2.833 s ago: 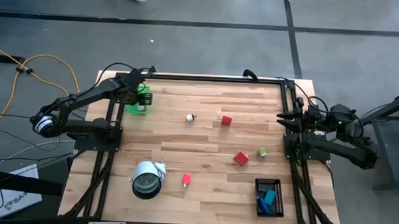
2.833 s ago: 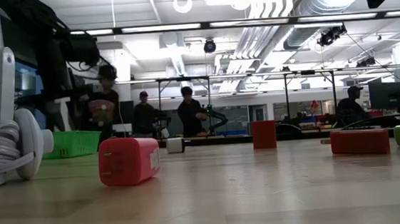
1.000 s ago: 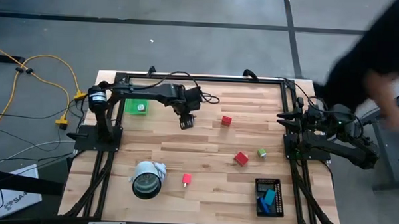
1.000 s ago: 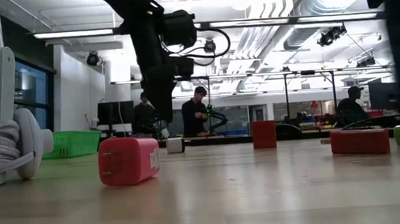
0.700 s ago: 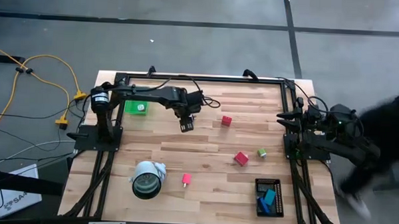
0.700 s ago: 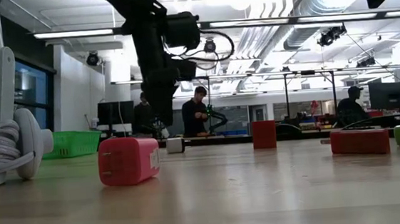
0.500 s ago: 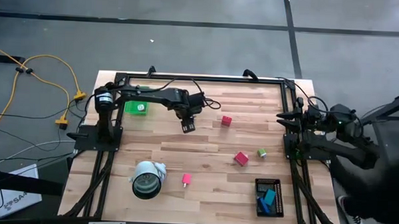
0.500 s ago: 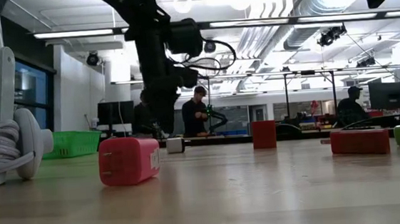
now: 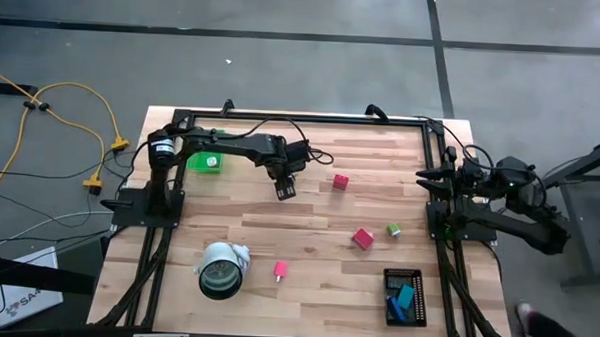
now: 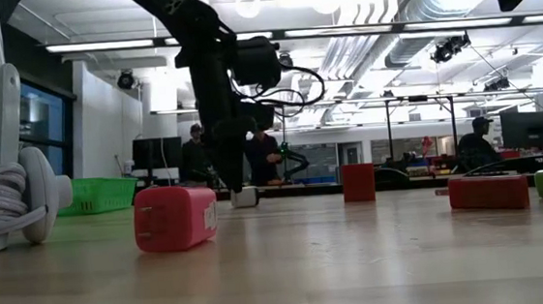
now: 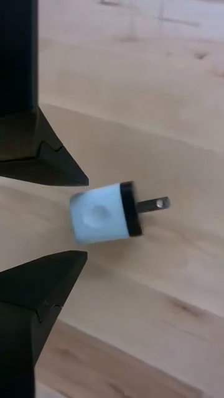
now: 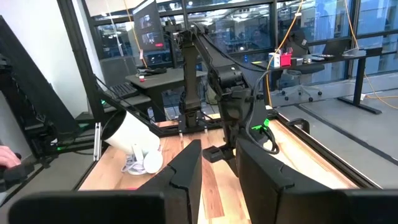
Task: Pick & Place Office items
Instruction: Put the white charger adapter into the green bin
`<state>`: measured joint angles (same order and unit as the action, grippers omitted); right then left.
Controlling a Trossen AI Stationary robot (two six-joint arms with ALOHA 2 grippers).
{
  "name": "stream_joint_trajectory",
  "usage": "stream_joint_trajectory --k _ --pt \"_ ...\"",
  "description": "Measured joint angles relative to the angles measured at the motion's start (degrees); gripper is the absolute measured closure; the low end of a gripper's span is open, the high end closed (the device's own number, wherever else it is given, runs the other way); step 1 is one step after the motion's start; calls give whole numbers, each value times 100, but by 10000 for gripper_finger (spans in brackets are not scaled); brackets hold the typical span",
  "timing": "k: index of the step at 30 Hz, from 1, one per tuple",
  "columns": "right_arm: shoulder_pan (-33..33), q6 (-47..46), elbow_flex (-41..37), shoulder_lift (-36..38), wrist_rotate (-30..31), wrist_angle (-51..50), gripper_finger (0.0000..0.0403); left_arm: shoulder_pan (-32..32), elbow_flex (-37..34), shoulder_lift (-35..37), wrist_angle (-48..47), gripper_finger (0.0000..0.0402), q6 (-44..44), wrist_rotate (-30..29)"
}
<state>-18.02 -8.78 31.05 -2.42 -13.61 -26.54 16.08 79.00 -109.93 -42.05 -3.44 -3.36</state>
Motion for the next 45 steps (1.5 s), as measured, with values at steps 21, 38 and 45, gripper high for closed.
stream_joint_trajectory --k 21,38,45 --pt "1 0 0 1 1 0 316 41 -4 -250 358 231 227 -136" --pt "2 0 0 0 -2 2 316 107 0 -286 480 242 59 -136" --pt "0 0 0 0 -2 2 316 107 0 -284 484 260 42 -138"
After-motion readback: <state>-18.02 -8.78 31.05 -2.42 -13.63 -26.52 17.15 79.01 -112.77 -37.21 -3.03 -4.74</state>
